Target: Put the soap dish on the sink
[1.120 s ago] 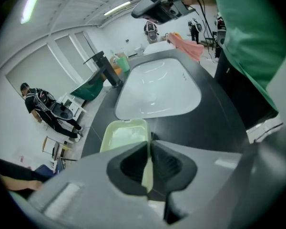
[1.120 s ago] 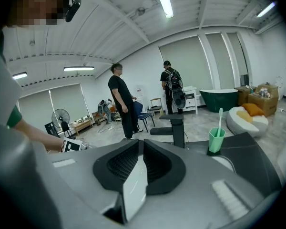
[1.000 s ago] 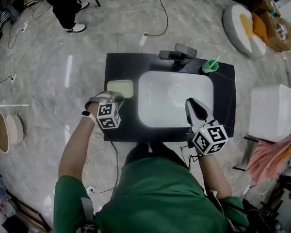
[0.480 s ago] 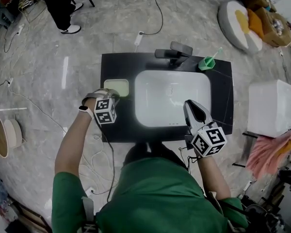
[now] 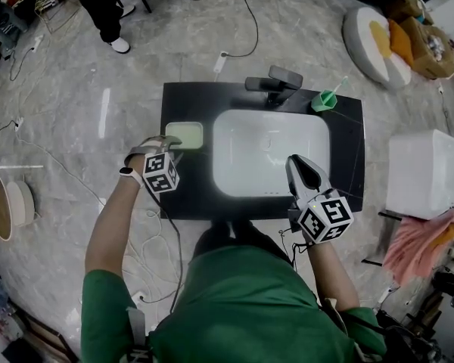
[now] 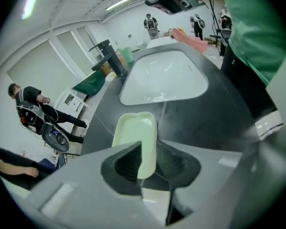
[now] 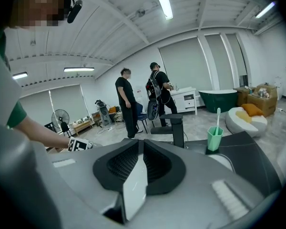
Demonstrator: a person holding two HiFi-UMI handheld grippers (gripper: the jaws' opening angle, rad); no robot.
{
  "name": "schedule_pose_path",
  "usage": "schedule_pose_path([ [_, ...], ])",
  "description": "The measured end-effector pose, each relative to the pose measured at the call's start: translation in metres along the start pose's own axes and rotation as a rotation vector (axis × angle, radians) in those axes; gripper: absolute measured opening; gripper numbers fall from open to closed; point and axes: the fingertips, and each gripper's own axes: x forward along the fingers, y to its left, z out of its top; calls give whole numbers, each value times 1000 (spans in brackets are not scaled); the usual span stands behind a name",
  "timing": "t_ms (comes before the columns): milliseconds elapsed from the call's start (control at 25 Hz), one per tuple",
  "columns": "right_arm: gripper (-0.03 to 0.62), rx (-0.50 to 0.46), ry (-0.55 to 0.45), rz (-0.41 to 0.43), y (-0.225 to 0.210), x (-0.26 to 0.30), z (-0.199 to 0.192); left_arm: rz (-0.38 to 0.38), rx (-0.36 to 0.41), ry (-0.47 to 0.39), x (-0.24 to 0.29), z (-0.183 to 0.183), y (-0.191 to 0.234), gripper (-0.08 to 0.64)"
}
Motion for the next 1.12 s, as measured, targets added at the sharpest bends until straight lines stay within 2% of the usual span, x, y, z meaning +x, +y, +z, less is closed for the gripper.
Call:
schedule_pose_path([
  [160, 32, -9, -11, 2, 3, -3, 6, 40, -18, 1, -18, -2, 0, 91],
  [280, 32, -19, -28, 4, 6, -6, 13, 97, -49, -16, -37, 4, 5, 80],
  [520, 32, -56, -60, -4, 12, -20, 30, 241, -136, -85, -86, 39, 11, 60],
  [800, 32, -87, -122, 22, 27, -41, 57, 332, -197, -136, -137, 70, 11, 56],
  [960, 32, -91, -176, 39, 31, -54, 73, 405, -305, -188, -170, 86, 20, 52],
  [1120, 34, -98, -224, 54, 47, -60, 98, 476, -490, -295, -212, 97, 40, 31],
])
